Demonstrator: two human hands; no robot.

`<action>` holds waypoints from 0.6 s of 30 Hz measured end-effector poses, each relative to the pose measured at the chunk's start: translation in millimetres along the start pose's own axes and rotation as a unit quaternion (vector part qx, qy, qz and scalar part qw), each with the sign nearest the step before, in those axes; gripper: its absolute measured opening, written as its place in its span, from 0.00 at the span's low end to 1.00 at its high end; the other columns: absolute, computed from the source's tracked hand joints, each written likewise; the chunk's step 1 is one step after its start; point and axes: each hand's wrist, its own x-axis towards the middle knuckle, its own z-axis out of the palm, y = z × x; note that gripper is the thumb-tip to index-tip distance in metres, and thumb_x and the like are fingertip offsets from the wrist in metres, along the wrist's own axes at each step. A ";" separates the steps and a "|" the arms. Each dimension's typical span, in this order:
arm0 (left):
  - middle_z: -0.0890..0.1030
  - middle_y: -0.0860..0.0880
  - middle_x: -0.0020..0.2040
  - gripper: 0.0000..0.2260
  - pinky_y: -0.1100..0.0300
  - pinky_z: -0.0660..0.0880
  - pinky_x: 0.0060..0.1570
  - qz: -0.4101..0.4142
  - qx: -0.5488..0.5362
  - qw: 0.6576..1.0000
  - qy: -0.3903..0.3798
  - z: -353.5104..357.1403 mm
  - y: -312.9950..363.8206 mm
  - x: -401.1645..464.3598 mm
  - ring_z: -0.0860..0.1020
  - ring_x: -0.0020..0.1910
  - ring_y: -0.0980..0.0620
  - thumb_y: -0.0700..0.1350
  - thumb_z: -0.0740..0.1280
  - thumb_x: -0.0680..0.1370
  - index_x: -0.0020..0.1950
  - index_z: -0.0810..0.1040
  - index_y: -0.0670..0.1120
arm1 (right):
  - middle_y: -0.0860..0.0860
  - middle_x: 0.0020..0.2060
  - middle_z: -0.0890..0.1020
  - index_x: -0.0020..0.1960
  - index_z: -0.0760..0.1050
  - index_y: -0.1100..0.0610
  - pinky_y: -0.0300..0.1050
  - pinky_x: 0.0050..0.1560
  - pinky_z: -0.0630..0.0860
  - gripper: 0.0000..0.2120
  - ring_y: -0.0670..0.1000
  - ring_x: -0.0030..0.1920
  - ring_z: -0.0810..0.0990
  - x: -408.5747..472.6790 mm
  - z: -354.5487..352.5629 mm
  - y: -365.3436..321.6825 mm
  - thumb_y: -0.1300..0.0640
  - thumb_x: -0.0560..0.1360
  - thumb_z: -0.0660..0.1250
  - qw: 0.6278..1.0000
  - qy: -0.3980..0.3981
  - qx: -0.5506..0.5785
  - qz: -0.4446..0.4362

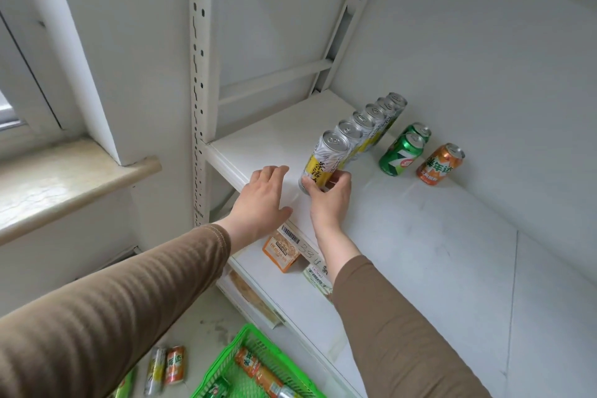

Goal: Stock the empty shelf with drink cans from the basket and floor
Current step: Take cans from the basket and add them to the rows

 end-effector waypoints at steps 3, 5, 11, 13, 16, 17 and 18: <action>0.65 0.45 0.72 0.35 0.49 0.67 0.68 -0.006 -0.001 1.000 -0.005 3.2 -0.3 -5.3 0.63 0.70 0.43 0.49 0.70 0.73 0.76 0.58 0.47 | 0.51 0.54 0.77 0.57 0.70 0.56 0.53 0.56 0.79 0.25 0.49 0.49 0.79 -2.5 -2.7 1.5 0.54 0.68 0.81 1.000 -0.004 -0.003 0.002; 0.65 0.45 0.72 0.35 0.49 0.67 0.68 -0.006 0.002 1.000 -0.007 6.2 0.1 -11.6 0.63 0.70 0.43 0.49 0.70 0.73 0.76 0.58 0.47 | 0.51 0.56 0.77 0.59 0.69 0.55 0.54 0.56 0.79 0.28 0.51 0.52 0.80 -6.8 -7.0 5.5 0.54 0.67 0.81 1.000 -0.007 0.007 0.002; 0.66 0.45 0.72 0.33 0.51 0.65 0.68 0.005 -0.003 1.000 0.015 20.5 -1.1 -44.3 0.64 0.70 0.43 0.47 0.70 0.73 0.76 0.61 0.45 | 0.52 0.65 0.75 0.67 0.69 0.57 0.52 0.65 0.71 0.28 0.54 0.64 0.72 -52.4 -39.0 17.7 0.56 0.72 0.77 0.994 -0.031 -0.059 -0.083; 0.66 0.45 0.72 0.33 0.50 0.65 0.69 0.020 -0.001 0.999 0.029 29.1 -5.0 -61.7 0.64 0.69 0.42 0.47 0.70 0.73 0.75 0.62 0.45 | 0.53 0.63 0.76 0.66 0.71 0.58 0.51 0.65 0.69 0.25 0.55 0.64 0.71 -79.5 -53.1 20.0 0.58 0.72 0.75 0.984 -0.028 -0.085 -0.155; 0.66 0.45 0.72 0.32 0.49 0.66 0.68 0.065 0.013 0.997 0.041 46.0 -14.2 -92.6 0.65 0.70 0.43 0.46 0.71 0.71 0.74 0.64 0.45 | 0.53 0.65 0.75 0.65 0.73 0.59 0.46 0.69 0.66 0.21 0.55 0.66 0.70 -122.6 -73.0 29.4 0.59 0.73 0.72 0.958 -0.047 -0.131 -0.252; 0.66 0.45 0.72 0.32 0.49 0.66 0.68 0.078 0.015 0.996 0.040 53.3 -18.5 -104.3 0.65 0.69 0.43 0.45 0.71 0.71 0.73 0.64 0.45 | 0.53 0.65 0.74 0.65 0.74 0.59 0.45 0.69 0.65 0.20 0.55 0.66 0.70 -136.6 -78.9 36.8 0.59 0.74 0.72 0.951 -0.057 -0.143 -0.269; 0.67 0.45 0.71 0.32 0.49 0.67 0.68 0.084 0.016 0.996 0.038 61.1 -22.5 -116.5 0.66 0.69 0.42 0.44 0.71 0.70 0.73 0.65 0.45 | 0.53 0.65 0.74 0.64 0.74 0.58 0.46 0.69 0.66 0.20 0.55 0.66 0.71 -150.1 -83.9 46.2 0.60 0.74 0.72 0.945 -0.068 -0.155 -0.280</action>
